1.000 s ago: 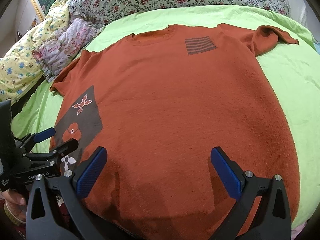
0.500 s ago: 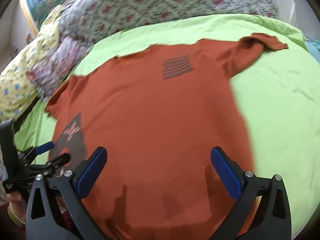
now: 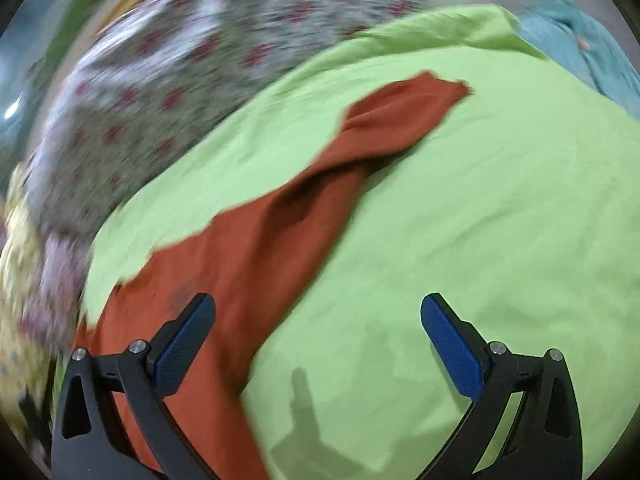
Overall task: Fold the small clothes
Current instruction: 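Grasp the sweater sleeve cuff with the right gripper and lift it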
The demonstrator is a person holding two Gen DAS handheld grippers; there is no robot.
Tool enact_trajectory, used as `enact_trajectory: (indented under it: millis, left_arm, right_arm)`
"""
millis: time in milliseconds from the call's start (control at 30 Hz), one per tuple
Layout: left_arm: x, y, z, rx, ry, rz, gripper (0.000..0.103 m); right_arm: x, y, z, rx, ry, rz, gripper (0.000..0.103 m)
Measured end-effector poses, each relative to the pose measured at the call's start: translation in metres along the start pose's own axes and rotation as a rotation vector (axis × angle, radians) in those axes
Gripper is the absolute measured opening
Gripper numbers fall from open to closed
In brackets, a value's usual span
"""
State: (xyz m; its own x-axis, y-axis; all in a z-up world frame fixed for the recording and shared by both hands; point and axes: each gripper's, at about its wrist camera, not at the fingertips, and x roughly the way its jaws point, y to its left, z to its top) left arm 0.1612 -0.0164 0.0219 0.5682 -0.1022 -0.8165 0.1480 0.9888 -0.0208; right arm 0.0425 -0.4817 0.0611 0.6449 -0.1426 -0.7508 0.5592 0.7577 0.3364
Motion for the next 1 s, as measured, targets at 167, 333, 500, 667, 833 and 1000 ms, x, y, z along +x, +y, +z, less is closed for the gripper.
enact_trajectory:
  millis: [167,333,500,667,833,1000]
  left_arm:
    - [0.026,0.000,0.031,-0.018,0.019,0.010,0.099]
    - [0.058,0.000,0.048,-0.031,0.052,0.040,0.099]
    - [0.082,0.009,0.051,-0.048,0.091,0.048,0.099]
    - [0.084,0.019,0.047,-0.057,0.087,0.035,0.099]
    - [0.068,0.029,0.038,-0.084,0.066,0.002,0.099]
    - [0.041,0.041,0.026,-0.103,0.032,-0.031,0.099]
  right_arm:
    - [0.041,-0.041,0.061,0.103,-0.004,-0.061,0.085]
    - [0.074,-0.073,0.110,0.144,-0.054,-0.130,0.075]
    - [0.100,-0.096,0.141,0.199,-0.117,-0.153,0.047]
    - [0.093,-0.091,0.144,0.209,-0.122,-0.091,0.007]
    - [0.051,-0.028,0.120,0.114,-0.165,0.086,0.006]
    - [0.022,0.079,0.084,-0.066,-0.126,0.307,0.006]
